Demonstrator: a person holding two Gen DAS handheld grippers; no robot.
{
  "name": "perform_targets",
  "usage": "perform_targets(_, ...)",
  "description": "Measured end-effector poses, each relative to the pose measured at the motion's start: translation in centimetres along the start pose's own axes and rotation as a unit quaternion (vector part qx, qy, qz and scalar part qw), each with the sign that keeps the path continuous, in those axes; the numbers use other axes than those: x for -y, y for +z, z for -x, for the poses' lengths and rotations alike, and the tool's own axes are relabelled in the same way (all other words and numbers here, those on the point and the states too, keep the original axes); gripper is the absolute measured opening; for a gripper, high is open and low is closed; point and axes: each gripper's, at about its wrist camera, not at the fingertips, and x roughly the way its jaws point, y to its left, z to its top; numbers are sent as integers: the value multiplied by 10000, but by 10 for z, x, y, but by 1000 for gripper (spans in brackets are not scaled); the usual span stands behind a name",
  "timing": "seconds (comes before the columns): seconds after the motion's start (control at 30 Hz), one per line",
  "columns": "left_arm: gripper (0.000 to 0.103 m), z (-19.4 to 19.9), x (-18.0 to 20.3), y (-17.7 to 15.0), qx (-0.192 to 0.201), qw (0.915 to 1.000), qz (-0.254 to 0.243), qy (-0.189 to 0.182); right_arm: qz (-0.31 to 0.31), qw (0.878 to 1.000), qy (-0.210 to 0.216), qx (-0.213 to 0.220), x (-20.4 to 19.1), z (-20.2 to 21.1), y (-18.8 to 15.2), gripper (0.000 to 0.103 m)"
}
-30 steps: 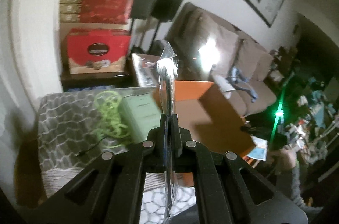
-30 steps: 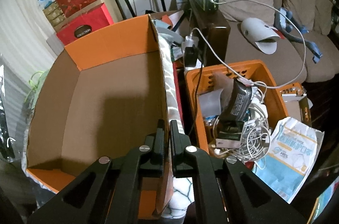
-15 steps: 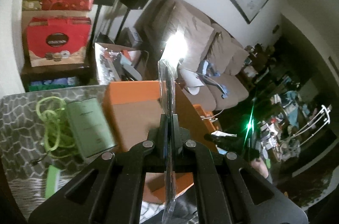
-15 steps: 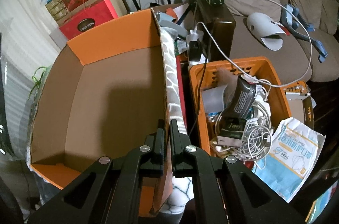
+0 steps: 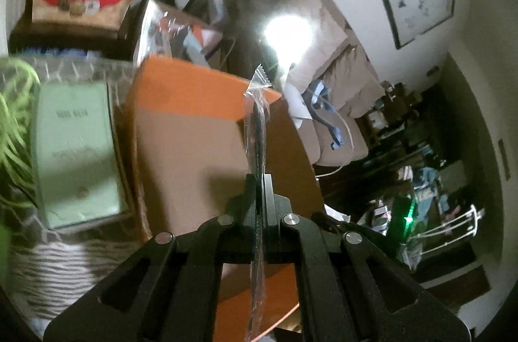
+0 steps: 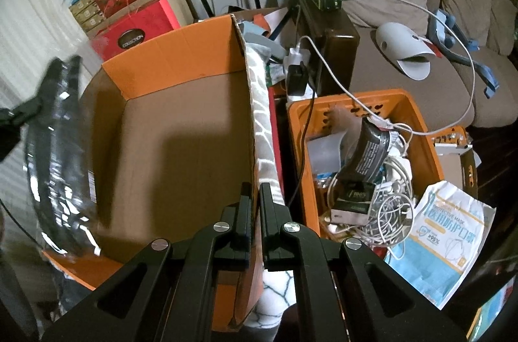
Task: Organize objects
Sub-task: 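Carry the bagged umbrella with the left tool into the cardboard box and release, then move the left tool to the lime-green cord and grasp it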
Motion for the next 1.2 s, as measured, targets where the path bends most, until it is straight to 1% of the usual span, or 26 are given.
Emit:
perform_targets(0.1,2,-15,-4,-4,-114,9998,159,-50,39,10000,-16,13,-2,0,0,3)
perform_targets(0.3,2,-36,-6,-10,-298,9991,272,-97,121,9999,34,33,-3,0,-2,3)
perform_targets(0.47,3,-41,-7,-12,-340,9988,346,4,144,9999,26,40,-3,0,-2,3)
perform_targets(0.57,4,-43,-8,-13,-386,9985,352,182,150,9999,16,49,-3,1,-2,3)
perform_targets(0.6,7,-45,-9,-14,-465,9979,307,324,148,9999,19,48,-3,1,-2,3)
perform_targets(0.63,15,-47,-7,-16,-523,9976,248,382,142,9999,23,47,-4,1,-2,3)
perform_targets(0.67,20,-48,-5,-17,-578,9973,156,429,137,9999,28,50,-3,1,-2,3)
perform_targets(0.73,32,-45,2,-21,-612,9968,-55,504,129,9999,36,55,-4,1,-2,3)
perform_targets(0.77,36,-46,6,-21,-620,9965,-149,536,129,9999,40,57,-4,1,-2,3)
perform_targets(0.83,49,-40,16,-25,-613,9956,-384,602,128,9999,35,57,-4,1,-2,3)
perform_targets(0.87,53,-36,21,-26,-602,9947,-501,671,124,9999,35,57,-4,1,-2,3)
perform_targets(0.9,60,-31,26,-27,-544,9929,-653,829,121,9999,36,54,-4,1,-2,3)
perform_targets(0.93,65,-25,30,-28,-464,9918,-748,925,122,9999,29,53,-4,1,-2,3)
perform_targets(0.97,67,-19,31,-28,-388,9910,-815,989,124,9999,28,55,-4,1,-2,3)
perform_targets(1.0,72,-11,33,-28,-297,9899,-876,1072,128,9999,32,56,-4,1,-2,3)
perform_targets(1.03,77,-4,34,-29,-225,9893,-903,1124,127,9999,34,55,-3,1,-2,3)
perform_targets(1.1,83,10,34,-29,-66,9879,-935,1239,116,9999,41,54,-3,1,-2,3)
perform_targets(1.13,88,16,32,-28,-1,9870,-944,1302,111,9999,39,53,-3,0,-2,3)
perform_targets(1.2,93,23,23,-16,94,9850,-933,1451,112,9999,39,54,-3,0,-2,3)
